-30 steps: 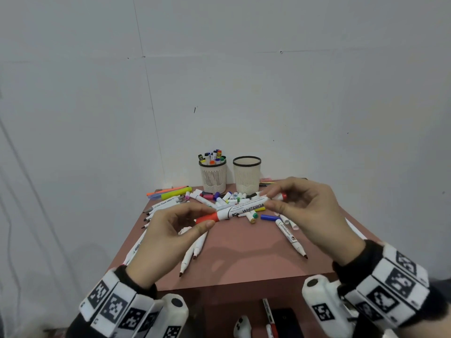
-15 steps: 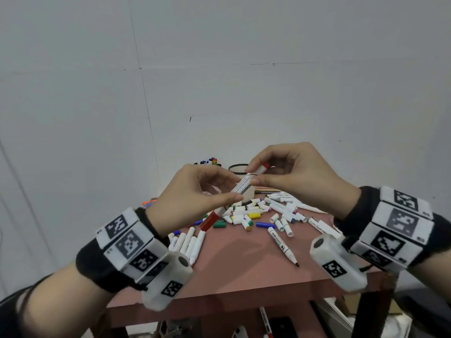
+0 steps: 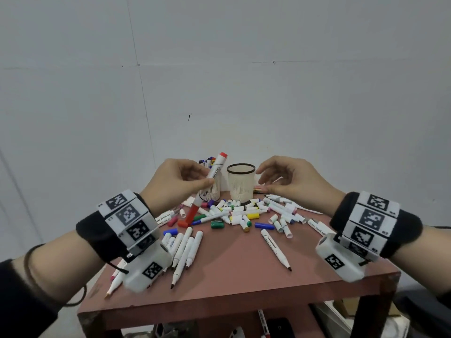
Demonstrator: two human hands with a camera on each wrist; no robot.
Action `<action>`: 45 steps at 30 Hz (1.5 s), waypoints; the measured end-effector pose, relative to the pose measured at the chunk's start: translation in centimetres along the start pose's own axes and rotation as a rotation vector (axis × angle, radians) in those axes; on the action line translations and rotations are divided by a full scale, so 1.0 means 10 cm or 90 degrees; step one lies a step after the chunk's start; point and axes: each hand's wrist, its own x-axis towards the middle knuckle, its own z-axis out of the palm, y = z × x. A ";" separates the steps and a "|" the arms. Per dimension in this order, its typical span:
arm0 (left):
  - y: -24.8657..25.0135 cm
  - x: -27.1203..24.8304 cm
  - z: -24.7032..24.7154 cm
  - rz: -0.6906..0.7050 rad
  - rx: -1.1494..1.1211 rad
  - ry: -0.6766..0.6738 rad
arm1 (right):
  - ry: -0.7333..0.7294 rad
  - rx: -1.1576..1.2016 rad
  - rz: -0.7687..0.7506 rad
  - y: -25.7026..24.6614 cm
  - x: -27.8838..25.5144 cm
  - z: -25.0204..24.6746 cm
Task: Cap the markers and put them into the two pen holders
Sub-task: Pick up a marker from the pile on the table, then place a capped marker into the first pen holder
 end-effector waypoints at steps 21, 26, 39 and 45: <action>-0.81 1.31 0.07 -0.017 0.057 0.184 | -0.619 -0.488 -0.051 0.90 0.28 0.49; -0.96 1.51 0.15 0.027 0.073 0.219 | -0.628 -0.503 -0.096 1.01 0.38 0.50; -1.38 1.93 0.24 0.027 0.024 0.306 | -0.431 -0.376 -0.125 0.88 0.51 0.27; -1.38 2.00 0.23 0.048 0.038 0.309 | -0.358 -0.353 -0.099 0.78 0.50 0.22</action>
